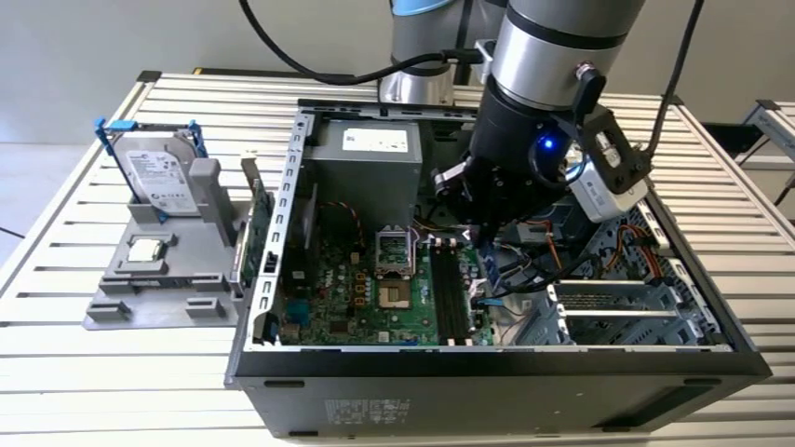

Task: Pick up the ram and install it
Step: 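Insert the ram into the slot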

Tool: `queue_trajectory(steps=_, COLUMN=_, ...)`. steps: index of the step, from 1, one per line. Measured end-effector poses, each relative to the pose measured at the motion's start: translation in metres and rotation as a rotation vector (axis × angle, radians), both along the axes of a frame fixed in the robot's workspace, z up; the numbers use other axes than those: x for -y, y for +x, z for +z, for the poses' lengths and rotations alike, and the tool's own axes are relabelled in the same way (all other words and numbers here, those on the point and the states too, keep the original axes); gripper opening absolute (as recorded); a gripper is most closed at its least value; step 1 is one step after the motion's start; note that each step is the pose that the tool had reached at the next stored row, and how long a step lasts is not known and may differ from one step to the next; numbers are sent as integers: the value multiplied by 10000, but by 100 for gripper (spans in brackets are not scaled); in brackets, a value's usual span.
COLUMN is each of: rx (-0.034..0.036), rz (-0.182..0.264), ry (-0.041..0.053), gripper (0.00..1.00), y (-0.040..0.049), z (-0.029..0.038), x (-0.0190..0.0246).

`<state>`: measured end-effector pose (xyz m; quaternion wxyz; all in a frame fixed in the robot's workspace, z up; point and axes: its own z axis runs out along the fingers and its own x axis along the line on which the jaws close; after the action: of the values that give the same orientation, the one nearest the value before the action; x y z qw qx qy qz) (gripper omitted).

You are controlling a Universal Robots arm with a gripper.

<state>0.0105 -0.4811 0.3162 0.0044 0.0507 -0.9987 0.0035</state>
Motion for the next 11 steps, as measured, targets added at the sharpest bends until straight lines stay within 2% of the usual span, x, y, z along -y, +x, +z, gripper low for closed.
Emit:
queue_trajectory(steps=5, rx=-1, rz=-126, ry=-18, gripper=0, y=0, z=-45, x=-9)
queue_trajectory(steps=8, rx=0, rz=-409, ry=-15, gripper=0, y=0, z=-72, x=-10)
queue_trajectory(steps=11, rx=4, rz=-874, ry=-15, gripper=0, y=-1, z=-94, x=-10)
